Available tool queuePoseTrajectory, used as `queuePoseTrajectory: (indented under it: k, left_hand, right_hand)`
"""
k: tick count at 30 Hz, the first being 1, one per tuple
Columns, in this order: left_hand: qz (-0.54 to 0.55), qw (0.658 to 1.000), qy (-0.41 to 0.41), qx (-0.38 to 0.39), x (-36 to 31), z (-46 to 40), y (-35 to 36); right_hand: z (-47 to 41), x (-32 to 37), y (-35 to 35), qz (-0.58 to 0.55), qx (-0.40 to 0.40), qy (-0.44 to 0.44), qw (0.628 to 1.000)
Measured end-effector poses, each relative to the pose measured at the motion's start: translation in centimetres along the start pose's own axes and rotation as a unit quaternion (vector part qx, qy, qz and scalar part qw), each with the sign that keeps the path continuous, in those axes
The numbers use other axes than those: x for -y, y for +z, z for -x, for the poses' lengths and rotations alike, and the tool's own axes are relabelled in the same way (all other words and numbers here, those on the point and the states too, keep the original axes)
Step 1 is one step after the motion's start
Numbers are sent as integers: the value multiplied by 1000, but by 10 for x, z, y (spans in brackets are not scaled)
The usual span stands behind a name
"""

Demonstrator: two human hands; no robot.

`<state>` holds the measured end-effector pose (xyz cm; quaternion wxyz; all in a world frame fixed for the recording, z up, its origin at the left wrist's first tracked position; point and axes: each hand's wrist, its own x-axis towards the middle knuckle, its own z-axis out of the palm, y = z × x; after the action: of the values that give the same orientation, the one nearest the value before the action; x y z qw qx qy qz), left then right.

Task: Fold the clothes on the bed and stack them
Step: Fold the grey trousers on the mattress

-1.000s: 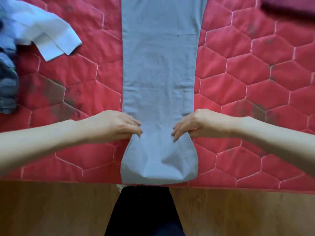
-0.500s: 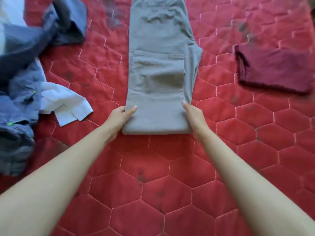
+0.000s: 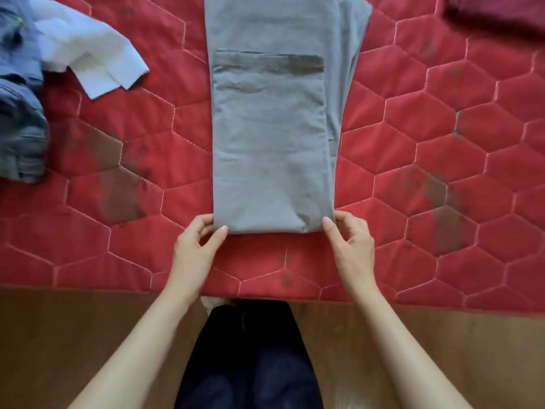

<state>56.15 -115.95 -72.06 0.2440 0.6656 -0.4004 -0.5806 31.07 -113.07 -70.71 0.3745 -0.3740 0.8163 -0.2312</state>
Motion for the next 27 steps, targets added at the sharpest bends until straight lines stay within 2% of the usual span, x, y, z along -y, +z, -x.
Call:
queuePoseTrajectory:
  k: [5, 9, 18, 22, 27]
  left_hand:
    - [-36, 998, -55, 18, 32, 59, -2]
    - [-39, 997, -63, 0, 24, 48, -4]
    - [-19, 999, -23, -36, -55, -83, 9]
    - [-45, 995, 0, -88, -80, -135, 8]
    - [-112, 986, 29, -121, -87, -161, 3]
  right_hand:
    - [66, -34, -1, 40, 2, 53, 998]
    - [67, -26, 9, 104, -62, 8, 993]
    - [-57, 46, 28, 59, -100, -8, 993]
    - [-108, 68, 31, 140, -102, -71, 982]
    - [-146, 80, 34, 181, -131, -85, 971]
